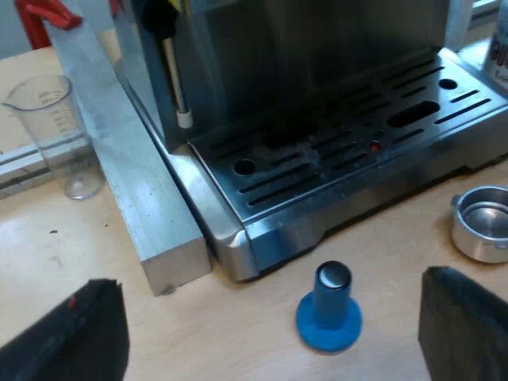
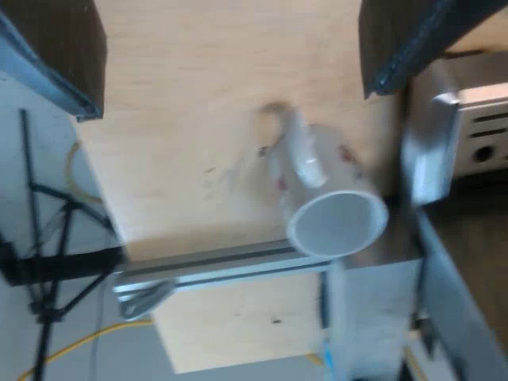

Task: Put the handle in the coffee machine

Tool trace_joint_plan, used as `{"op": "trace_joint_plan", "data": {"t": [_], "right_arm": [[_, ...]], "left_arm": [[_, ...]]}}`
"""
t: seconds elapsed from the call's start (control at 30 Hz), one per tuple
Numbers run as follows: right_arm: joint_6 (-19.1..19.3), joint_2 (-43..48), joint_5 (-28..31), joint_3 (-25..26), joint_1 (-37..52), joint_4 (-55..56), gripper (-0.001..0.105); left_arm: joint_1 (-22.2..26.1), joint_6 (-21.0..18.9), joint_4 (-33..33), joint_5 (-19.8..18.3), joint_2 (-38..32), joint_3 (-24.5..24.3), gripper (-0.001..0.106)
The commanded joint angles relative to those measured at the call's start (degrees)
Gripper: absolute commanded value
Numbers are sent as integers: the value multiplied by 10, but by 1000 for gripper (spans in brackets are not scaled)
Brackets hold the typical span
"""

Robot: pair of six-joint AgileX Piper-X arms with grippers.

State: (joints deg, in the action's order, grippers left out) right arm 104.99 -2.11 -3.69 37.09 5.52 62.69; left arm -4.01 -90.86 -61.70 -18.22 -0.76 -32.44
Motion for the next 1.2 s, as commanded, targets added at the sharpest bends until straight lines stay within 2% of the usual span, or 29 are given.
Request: {"op": "trace_joint_plan", "data": {"t": [0.03, 0.2, 0.33, 0.53, 0.63, 0.73, 0.83, 0.97, 1.1, 1.17, 1.2], "right_arm": [[16, -26, -48, 29, 0, 20, 67], [18, -78, -133, 64, -19, 32, 67], [18, -132, -159, 89, -50, 55, 67], [31, -206, -159, 128, -93, 97, 67], [33, -244, -159, 137, -130, 99, 67], [32, -272, -159, 137, -170, 98, 64], [28, -294, -153, 137, -202, 95, 63], [12, -318, -124, 137, -250, 95, 63], [0, -332, -106, 137, -284, 95, 63], [-26, -352, -76, 137, -332, 95, 63], [-79, -379, -5, 137, -386, 95, 63]], "left_arm": [[0, 32, -5, -58, 46, -33, 77], [0, 74, -5, -129, 79, -49, 77], [0, 86, -1, -180, 100, -54, 77], [-8, 122, -1, -213, 134, -54, 77], [-37, 127, -1, -234, 160, -54, 77], [-72, 130, -1, -234, 185, -54, 77], [-100, 147, -1, -237, 200, -54, 77], [-147, 189, -1, -237, 221, -54, 77], [-187, 205, -1, -237, 238, -54, 77], [-220, 211, -1, -241, 253, -54, 77], [-227, 214, -1, -242, 256, -54, 77]]}}
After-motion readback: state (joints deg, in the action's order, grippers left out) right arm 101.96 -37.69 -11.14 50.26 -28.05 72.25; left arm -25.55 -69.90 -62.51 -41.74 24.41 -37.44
